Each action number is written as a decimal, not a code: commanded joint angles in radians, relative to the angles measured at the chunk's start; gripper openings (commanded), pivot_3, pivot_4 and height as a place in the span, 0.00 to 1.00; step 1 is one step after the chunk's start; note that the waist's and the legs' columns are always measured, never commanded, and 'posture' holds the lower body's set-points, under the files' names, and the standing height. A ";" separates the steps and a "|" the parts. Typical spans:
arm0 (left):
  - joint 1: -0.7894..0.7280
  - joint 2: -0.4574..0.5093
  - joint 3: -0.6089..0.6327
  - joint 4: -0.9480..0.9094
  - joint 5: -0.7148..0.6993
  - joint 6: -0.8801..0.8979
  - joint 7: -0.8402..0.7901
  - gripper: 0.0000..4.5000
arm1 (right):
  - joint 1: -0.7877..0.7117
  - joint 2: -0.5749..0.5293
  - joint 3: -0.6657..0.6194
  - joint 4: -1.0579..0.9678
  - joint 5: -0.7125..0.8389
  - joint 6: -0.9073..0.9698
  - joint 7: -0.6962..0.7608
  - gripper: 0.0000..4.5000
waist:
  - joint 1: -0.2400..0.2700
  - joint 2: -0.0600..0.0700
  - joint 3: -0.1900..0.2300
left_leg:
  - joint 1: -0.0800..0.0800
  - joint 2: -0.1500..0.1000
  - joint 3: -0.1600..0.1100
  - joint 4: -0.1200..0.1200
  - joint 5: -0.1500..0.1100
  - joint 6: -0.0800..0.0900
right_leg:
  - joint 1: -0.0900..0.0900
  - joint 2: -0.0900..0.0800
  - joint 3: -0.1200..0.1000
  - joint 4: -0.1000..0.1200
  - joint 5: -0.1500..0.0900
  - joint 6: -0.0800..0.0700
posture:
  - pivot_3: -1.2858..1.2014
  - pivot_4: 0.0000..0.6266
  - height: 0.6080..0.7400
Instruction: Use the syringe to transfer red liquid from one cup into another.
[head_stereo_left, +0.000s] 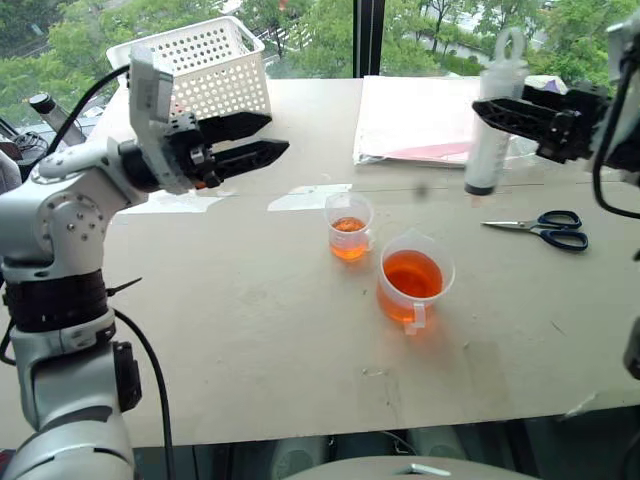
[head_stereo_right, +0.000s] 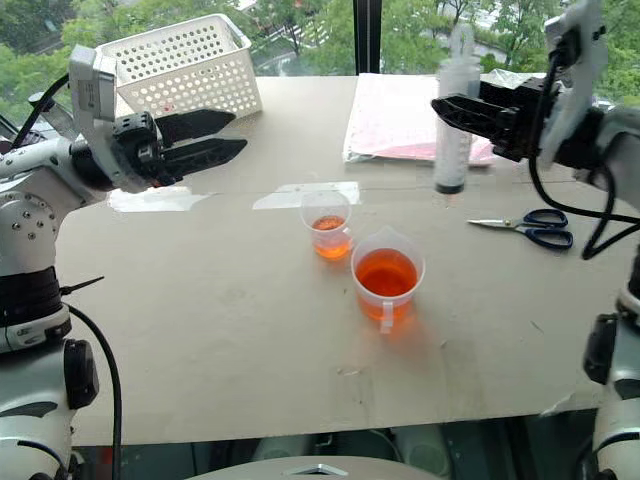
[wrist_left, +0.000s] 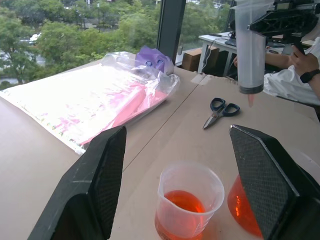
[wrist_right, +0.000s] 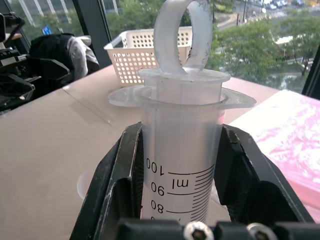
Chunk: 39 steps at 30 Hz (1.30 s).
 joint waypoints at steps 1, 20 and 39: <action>0.144 0.064 0.019 -0.122 0.039 -0.054 -0.020 0.73 | 0.104 -0.171 0.073 -0.050 0.058 0.201 0.104 0.33 | -0.003 0.000 0.000 | 0.000 0.000 0.000 0.000 0.000 0.000 | 0.000 0.000 0.001 -0.001 0.000 0.000 | 0.52 0.24 1.00; 0.601 -0.024 -0.050 -0.365 0.162 -0.273 0.073 0.75 | 0.420 -0.058 0.160 -0.125 -0.233 -0.073 0.050 0.99 | 0.026 0.000 0.000 | -0.001 0.000 0.002 0.001 -0.001 0.002 | 0.000 -0.002 0.001 -0.002 0.000 0.000 | 0.52 0.24 1.00; 0.916 -0.102 -0.011 -0.309 0.256 -0.473 0.091 0.75 | 0.964 0.065 -0.129 0.604 -0.566 -1.303 0.816 0.99 | 0.027 0.002 -0.003 | 0.030 0.001 0.001 -0.001 -0.006 0.008 | 0.030 -0.003 0.000 -0.003 -0.001 -0.002 | 0.52 0.24 1.00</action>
